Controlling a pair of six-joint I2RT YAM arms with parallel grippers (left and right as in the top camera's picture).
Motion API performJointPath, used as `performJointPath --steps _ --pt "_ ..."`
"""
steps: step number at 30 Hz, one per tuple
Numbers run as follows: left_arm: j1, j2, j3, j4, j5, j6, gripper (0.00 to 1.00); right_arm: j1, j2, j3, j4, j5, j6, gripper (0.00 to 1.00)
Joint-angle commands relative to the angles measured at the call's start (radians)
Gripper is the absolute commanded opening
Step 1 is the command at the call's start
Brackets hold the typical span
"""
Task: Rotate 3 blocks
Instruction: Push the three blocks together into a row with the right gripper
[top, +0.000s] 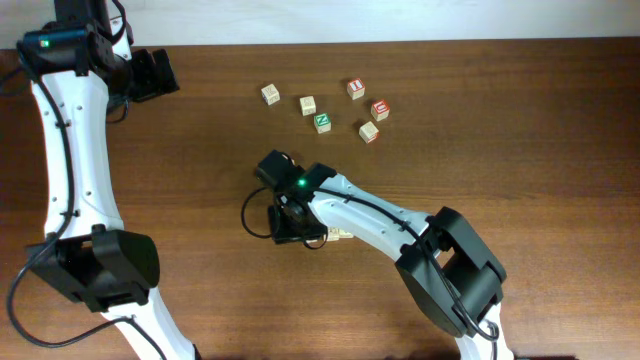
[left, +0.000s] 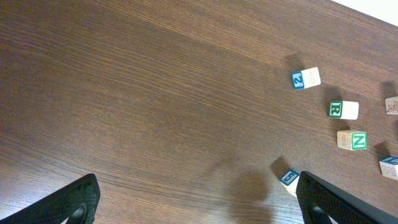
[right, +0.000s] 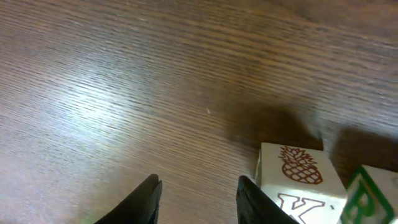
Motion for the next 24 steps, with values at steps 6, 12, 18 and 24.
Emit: performJointPath --steps 6,12,18,24 --pt "0.001 0.003 0.001 -0.002 -0.006 -0.012 0.99 -0.063 0.014 0.01 -0.06 0.039 0.096 0.4" --pt "-0.002 0.003 0.001 -0.01 -0.006 -0.012 0.99 -0.111 0.006 0.024 -0.073 0.015 0.042 0.4" --pt "-0.009 0.003 0.001 -0.014 -0.007 -0.011 0.99 -0.138 -0.048 0.301 -0.314 0.032 -0.026 0.44" --pt "-0.009 0.003 0.001 -0.021 -0.007 -0.008 0.99 -0.109 -0.045 0.12 -0.513 0.034 0.054 0.44"
